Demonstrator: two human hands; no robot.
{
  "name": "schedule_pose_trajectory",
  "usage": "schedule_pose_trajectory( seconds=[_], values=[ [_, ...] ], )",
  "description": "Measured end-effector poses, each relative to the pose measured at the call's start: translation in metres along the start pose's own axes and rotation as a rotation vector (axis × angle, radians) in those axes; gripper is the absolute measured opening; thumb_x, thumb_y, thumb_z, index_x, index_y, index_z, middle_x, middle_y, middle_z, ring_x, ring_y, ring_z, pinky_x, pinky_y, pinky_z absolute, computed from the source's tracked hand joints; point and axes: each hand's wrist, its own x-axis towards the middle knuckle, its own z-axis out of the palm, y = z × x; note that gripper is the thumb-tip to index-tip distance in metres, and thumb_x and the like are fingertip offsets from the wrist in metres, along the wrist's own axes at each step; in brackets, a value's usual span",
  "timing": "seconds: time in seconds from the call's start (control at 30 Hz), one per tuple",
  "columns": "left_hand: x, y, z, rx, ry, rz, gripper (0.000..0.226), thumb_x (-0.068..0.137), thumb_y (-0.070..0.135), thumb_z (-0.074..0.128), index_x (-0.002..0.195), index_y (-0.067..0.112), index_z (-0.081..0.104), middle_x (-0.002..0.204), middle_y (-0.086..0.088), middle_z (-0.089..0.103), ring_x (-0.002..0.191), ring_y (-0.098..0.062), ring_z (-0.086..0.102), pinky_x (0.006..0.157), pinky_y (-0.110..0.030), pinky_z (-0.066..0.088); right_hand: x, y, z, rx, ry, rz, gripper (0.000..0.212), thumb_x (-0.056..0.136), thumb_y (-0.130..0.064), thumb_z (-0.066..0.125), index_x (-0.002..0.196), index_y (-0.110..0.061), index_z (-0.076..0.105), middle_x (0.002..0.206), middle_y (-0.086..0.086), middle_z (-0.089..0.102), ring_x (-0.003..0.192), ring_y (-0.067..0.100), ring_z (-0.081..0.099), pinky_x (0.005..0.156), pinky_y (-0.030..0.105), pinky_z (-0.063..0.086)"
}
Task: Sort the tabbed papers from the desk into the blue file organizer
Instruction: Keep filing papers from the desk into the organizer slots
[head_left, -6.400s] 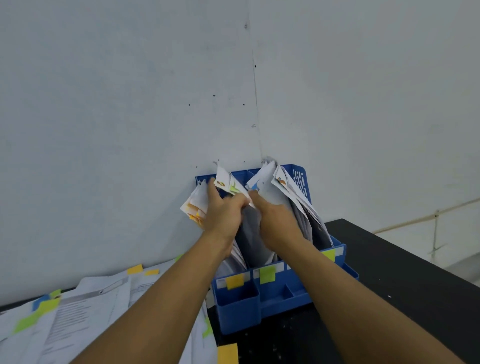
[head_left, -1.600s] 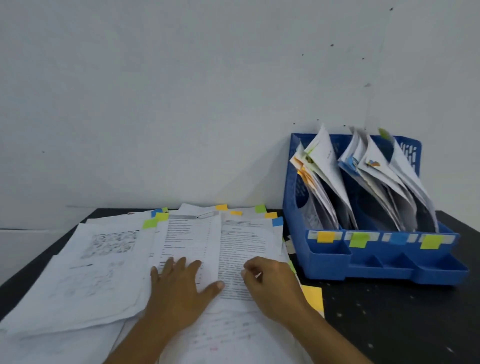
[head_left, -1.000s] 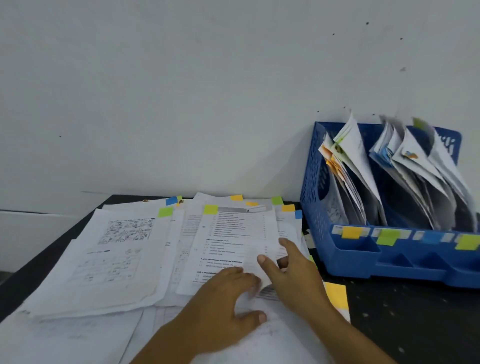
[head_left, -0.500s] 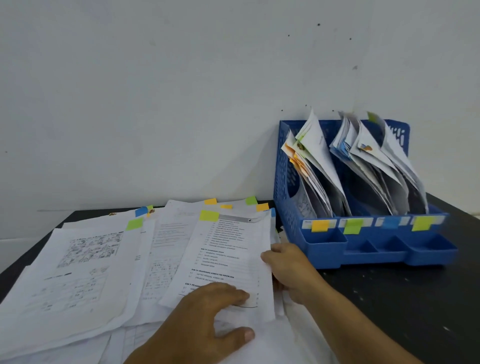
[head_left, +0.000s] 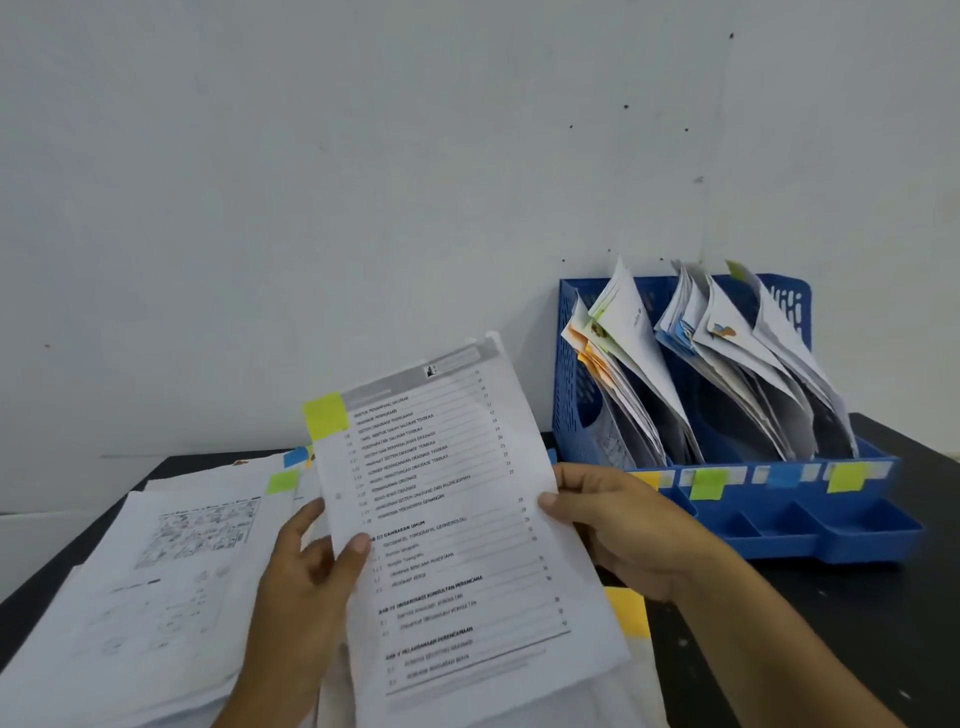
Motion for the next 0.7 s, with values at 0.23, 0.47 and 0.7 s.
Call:
schedule_pose_trajectory(
  seconds=[0.23,0.47,0.7],
  values=[
    [-0.006,0.014,0.000,-0.142,-0.137,0.005,0.023,0.087,0.008,0.063,0.108,0.017,0.065,0.094,-0.005,0.076,0.093,-0.023,0.071,0.078,-0.034,0.058,-0.025,-0.022,-0.014,-0.148,0.040,-0.128,0.022,0.099,-0.020,0.057,0.117,-0.014,0.068,0.107,0.003,0.076,0.097,0.019,0.072,0.081,0.032,0.059],
    [-0.013,0.027,0.013,-0.129,-0.262,0.024,0.115,0.000,0.066,0.085,0.101,0.015,0.066,0.084,-0.014,0.075,0.075,-0.017,0.073,0.061,-0.019,0.058,-0.067,-0.028,-0.033,-0.320,0.230,-0.179,0.015,0.095,-0.022,0.064,0.094,-0.012,0.076,0.090,-0.003,0.077,0.066,0.000,0.066,0.057,0.011,0.046],
    [-0.025,0.045,0.060,-0.013,-0.464,0.090,0.069,0.050,0.045,0.091,0.109,0.018,0.066,0.077,-0.012,0.075,0.067,-0.014,0.071,0.072,-0.033,0.056,-0.118,-0.019,-0.067,-0.244,0.455,-0.260,0.018,0.095,-0.025,0.065,0.088,-0.017,0.079,0.090,0.003,0.077,0.085,0.023,0.073,0.078,0.038,0.057]
  ],
)
